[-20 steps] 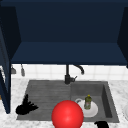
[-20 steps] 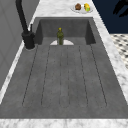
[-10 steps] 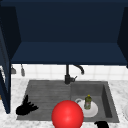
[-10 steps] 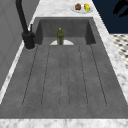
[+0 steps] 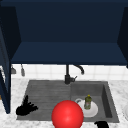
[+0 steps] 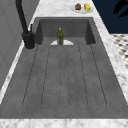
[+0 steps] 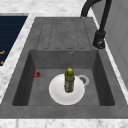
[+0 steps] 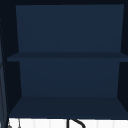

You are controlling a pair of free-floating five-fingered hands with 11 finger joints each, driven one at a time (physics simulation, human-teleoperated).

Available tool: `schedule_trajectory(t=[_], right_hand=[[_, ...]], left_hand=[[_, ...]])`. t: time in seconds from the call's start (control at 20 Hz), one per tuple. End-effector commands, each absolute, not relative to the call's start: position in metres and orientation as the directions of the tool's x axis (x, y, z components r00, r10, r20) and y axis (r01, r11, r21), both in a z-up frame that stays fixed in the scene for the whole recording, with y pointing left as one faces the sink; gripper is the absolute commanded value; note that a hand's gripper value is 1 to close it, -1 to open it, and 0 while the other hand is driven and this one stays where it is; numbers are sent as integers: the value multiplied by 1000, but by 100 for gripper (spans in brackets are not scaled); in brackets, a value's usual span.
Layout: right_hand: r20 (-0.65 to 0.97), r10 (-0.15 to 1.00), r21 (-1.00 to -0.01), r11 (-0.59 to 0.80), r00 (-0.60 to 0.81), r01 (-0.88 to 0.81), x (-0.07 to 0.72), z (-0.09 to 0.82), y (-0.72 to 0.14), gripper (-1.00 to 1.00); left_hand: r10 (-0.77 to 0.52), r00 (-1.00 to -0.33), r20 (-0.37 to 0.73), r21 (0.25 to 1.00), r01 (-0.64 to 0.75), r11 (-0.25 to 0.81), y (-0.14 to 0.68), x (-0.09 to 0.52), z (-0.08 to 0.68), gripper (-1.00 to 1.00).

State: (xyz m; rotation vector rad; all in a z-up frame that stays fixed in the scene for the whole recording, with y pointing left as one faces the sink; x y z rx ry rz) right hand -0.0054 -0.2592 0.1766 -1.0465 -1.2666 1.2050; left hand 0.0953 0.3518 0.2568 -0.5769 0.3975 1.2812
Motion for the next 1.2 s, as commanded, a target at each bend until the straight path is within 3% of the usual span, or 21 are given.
schedule_trajectory(t=[0.0, 1.15], right_hand=[[115, 991, -992, 110, -67, -65, -5, 177, -259, 0], [115, 991, -992, 110, -67, -65, -5, 177, -259, 0]], left_hand=[[740, 211, -638, -67, -973, 220, 351, 95, 254, -100], [730, 192, -656, -54, -977, 208, 344, 96, 240, -100]])
